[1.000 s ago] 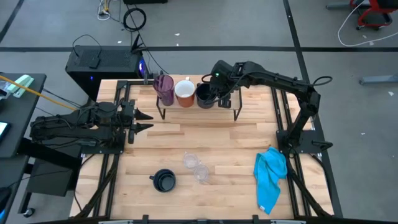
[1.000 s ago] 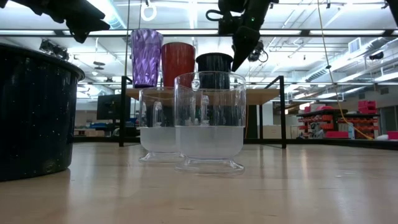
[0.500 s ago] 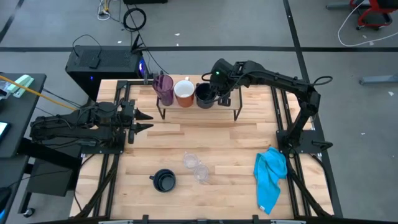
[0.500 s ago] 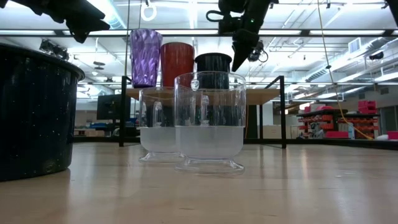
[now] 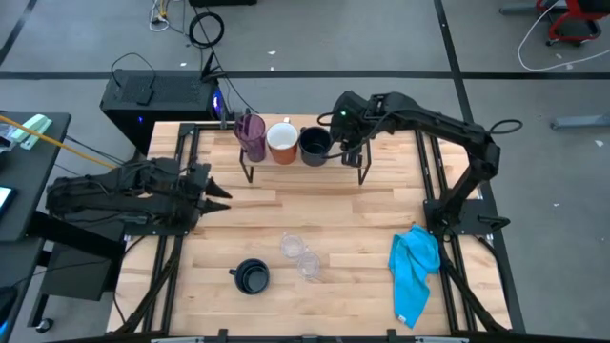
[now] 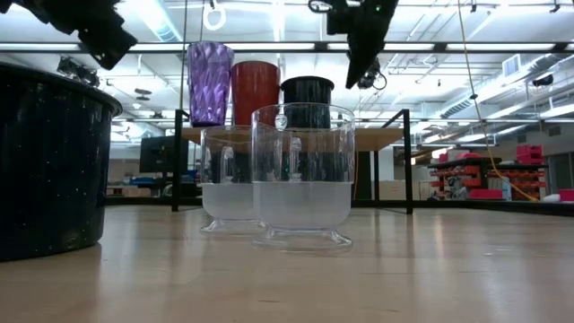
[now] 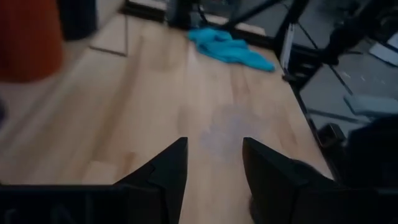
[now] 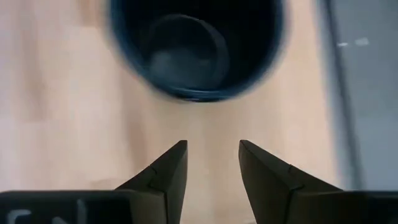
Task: Stack small to large cups/mugs on shelf
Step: Move the dark blue mug to the center of the table
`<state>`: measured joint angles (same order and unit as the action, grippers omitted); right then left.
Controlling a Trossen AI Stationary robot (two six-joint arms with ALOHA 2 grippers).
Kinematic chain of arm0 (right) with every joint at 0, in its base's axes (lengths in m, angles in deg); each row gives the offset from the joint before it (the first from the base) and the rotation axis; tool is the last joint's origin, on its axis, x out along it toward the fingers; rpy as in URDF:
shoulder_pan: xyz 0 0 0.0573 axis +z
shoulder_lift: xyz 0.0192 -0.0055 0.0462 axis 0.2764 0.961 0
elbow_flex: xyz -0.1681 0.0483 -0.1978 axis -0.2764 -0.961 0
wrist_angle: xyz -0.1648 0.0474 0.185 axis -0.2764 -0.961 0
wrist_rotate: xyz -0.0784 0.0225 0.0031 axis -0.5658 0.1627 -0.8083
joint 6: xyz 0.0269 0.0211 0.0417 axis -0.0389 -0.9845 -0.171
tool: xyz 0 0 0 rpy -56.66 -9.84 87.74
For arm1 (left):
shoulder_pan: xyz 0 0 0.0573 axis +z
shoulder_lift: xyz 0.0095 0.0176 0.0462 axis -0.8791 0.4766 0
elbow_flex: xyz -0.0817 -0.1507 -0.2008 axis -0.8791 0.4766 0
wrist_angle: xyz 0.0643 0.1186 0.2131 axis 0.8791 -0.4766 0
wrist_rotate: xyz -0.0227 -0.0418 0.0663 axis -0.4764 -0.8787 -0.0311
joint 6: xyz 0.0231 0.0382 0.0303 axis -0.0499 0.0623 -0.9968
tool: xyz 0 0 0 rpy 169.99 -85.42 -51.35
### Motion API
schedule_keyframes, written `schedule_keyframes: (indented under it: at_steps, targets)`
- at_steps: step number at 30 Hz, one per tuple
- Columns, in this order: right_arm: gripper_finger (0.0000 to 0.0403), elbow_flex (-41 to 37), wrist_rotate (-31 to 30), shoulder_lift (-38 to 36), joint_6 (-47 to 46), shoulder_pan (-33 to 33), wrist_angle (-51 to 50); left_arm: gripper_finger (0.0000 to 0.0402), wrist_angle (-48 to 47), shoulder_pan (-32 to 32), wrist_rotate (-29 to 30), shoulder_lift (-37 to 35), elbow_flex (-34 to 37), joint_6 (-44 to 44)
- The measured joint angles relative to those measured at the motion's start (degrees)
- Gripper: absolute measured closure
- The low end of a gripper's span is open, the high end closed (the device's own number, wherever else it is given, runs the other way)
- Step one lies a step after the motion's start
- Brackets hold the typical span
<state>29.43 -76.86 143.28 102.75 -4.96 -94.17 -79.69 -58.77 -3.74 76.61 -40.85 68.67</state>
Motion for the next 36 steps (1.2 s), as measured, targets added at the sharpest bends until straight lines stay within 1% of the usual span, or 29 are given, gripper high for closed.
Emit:
schedule_keyframes:
  at_steps: [3, 6, 9, 12, 15, 18, 21, 24, 27, 31, 36]
  targets:
    - [0.0252, 0.00, 2.12, -0.54, -3.83, 1.70, -1.56, 0.0241, -1.78, -2.68, -1.28, 1.99, 0.02, 2.43]
    - [0.0252, 0.00, 2.23, -0.93, -6.63, 3.76, -2.32, 0.0241, -1.47, -6.73, -2.25, 4.70, 0.02, 7.75]
    - [0.0252, 0.00, 2.22, -1.09, -7.26, 5.77, -2.37, 0.0241, -1.23, -11.20, -2.21, 8.21, 0.02, 12.81]
    - [0.0252, 0.00, 1.99, -1.20, -7.26, 7.30, -2.42, 0.0241, -1.17, -15.39, -1.05, 12.17, 0.02, 17.62]
    - [0.0252, 0.00, 0.26, -1.21, -7.21, 8.11, -2.42, 0.0241, -0.23, -19.52, 0.51, 16.55, 0.02, 22.57]
    - [0.0252, 0.00, -0.89, -1.21, -7.12, 8.08, -2.39, 0.0241, 2.18, -22.99, 1.62, 20.75, -0.05, 28.19]
    - [0.0252, 0.00, -1.01, -1.21, -6.98, 7.99, -2.34, 0.0241, 2.12, -25.83, 4.06, 25.38, -1.53, 33.96]
    - [0.0253, 0.00, -0.95, -1.21, -6.70, 8.04, -2.28, 0.0242, 1.34, -28.66, 5.83, 30.71, -4.90, 38.37]
    - [0.0255, 0.00, -0.96, -1.21, -6.64, 8.01, -2.26, 0.0242, -1.05, -31.46, 7.63, 36.71, -10.20, 40.20]
    - [0.0259, 0.00, -0.96, -1.21, -6.62, 8.01, -2.24, 0.0242, -8.46, -33.74, 10.67, 45.25, -18.58, 41.87]
    - [0.0266, 0.00, -0.96, -1.21, -6.62, 8.04, -2.13, 0.0242, -18.60, -33.92, 11.25, 54.90, -28.30, 44.54]
